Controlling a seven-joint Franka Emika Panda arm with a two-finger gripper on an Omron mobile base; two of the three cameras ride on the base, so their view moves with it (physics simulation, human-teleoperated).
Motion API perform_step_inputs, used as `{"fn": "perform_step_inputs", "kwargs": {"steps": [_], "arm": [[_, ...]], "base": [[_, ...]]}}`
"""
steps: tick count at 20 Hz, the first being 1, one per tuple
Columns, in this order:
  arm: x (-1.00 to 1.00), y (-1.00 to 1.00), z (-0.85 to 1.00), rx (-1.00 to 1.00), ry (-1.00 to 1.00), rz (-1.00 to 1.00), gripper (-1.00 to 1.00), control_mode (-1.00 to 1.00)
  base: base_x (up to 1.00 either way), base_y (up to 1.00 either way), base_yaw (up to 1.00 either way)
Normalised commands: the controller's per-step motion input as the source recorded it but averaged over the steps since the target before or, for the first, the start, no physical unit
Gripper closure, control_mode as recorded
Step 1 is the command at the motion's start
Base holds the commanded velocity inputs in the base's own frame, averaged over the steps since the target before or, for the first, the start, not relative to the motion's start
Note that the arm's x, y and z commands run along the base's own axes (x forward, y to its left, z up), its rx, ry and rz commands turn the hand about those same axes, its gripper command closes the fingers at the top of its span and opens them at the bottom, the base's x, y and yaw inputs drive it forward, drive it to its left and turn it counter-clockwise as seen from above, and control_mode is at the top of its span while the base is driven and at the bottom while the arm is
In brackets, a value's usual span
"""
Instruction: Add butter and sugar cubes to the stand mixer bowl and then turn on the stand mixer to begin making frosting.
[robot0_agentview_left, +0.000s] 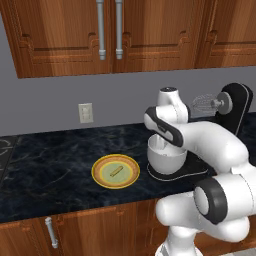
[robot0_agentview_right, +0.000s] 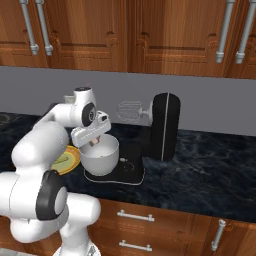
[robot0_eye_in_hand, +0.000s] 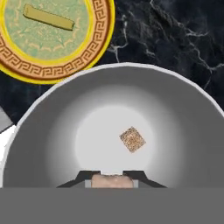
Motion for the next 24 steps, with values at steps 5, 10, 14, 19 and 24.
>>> {"fn": "perform_step_inputs", "kwargs": {"steps": [5, 10, 14, 19, 24], "arm": [[0.23, -0.15, -0.28, 0.0, 0.08, -0.03, 1.0, -1.0], [0.0, 0.0, -0.32, 0.0, 0.01, 0.0, 1.0, -1.0], [0.0, 0.0, -0.3, 0.0, -0.01, 0.0, 1.0, -1.0], [0.0, 0.0, -0.16, 0.0, -0.05, 0.0, -1.0, -1.0], [-0.01, 0.0, 0.0, 0.0, -0.07, 0.0, -1.0, -1.0]], "base": [[0.0, 0.0, 0.0], [0.0, 0.0, 0.0], [0.0, 0.0, 0.0], [0.0, 0.0, 0.0], [0.0, 0.0, 0.0]]}}
